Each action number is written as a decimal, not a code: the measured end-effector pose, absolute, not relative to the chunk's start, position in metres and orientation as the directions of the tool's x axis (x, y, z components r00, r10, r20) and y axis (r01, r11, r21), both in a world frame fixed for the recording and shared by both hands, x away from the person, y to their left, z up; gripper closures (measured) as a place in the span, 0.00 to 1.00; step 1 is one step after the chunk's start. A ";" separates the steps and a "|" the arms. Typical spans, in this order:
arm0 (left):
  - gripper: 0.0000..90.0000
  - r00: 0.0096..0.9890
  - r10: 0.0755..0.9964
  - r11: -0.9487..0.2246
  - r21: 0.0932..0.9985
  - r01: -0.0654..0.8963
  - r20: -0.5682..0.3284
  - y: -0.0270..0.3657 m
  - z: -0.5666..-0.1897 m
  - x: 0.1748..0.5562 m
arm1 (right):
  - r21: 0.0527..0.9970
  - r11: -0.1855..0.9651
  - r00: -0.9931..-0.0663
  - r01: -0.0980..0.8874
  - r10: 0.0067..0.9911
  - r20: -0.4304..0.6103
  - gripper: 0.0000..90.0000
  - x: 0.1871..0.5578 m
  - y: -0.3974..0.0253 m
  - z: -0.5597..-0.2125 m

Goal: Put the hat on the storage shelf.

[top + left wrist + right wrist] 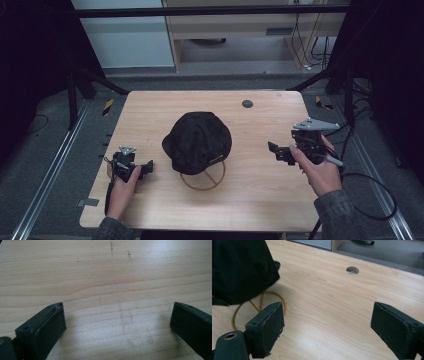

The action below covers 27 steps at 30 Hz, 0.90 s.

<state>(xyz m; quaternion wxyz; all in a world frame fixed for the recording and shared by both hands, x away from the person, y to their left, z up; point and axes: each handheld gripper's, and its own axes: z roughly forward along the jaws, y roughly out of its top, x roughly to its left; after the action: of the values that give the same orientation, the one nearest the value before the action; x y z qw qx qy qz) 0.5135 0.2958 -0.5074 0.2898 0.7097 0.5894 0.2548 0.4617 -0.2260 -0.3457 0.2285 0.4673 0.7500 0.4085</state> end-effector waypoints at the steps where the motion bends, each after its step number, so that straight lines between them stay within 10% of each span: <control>1: 0.00 0.176 0.984 -0.138 0.712 0.689 0.021 0.296 -0.507 0.514 | 0.826 0.227 -0.456 0.516 0.889 0.041 0.13 0.461 -0.227 -0.350; 27: 0.00 0.180 0.983 -0.139 0.714 0.686 0.019 0.300 -0.508 0.519 | 0.734 0.214 -0.431 0.645 0.894 0.119 0.14 0.462 -0.229 -0.462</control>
<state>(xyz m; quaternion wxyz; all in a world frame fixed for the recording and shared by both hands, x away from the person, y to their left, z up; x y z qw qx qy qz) 0.5191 0.3003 -0.5075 0.2921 0.7104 0.5875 0.2547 0.4617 -0.2294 -0.4619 0.1684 0.5059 0.7607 0.3703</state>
